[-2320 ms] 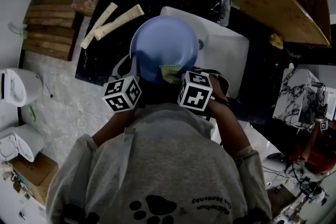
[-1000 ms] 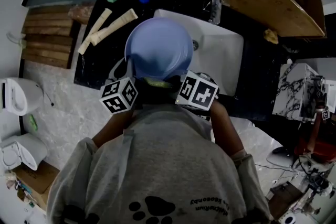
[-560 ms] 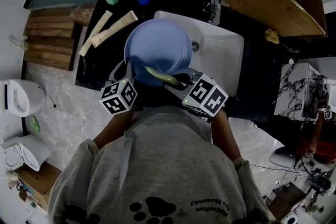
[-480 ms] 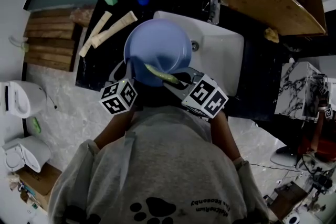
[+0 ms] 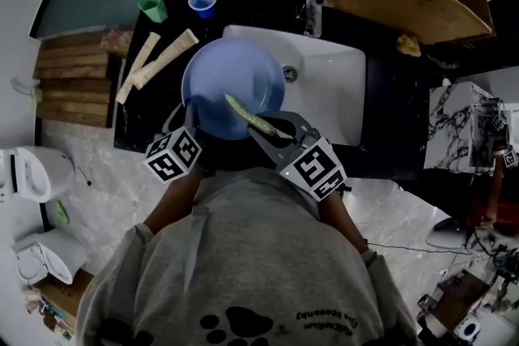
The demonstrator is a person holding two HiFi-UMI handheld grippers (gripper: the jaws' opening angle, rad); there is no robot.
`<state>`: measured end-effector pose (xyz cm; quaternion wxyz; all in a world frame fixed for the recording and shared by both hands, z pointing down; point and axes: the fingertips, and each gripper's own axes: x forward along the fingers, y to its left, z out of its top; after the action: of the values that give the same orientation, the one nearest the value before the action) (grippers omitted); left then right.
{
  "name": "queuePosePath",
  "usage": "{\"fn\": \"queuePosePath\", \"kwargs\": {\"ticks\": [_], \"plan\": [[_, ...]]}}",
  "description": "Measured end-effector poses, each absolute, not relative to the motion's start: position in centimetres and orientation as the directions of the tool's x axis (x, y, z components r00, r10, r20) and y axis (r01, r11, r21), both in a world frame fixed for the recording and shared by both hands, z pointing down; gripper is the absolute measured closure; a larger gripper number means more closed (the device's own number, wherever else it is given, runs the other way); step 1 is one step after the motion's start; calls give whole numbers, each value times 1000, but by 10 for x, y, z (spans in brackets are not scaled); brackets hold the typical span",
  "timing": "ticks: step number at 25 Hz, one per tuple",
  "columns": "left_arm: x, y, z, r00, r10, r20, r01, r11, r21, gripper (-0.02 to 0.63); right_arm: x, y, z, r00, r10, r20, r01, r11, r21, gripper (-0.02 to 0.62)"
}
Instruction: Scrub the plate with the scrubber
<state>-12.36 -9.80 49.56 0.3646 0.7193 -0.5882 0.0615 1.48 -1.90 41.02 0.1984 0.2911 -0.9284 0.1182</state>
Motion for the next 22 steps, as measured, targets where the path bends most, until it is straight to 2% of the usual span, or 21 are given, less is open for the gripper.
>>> {"fn": "queuePosePath", "kwargs": {"ticks": [7, 22], "plan": [[-111, -104, 494, 357, -776, 520, -877, -86, 473, 589, 33, -30, 402, -690, -599, 406, -656, 755, -3, 523], [-37, -132, 483, 515, -688, 511, -840, -289, 459, 586, 90, -49, 404, -580, -721, 380, -788, 615, -37, 523]]}}
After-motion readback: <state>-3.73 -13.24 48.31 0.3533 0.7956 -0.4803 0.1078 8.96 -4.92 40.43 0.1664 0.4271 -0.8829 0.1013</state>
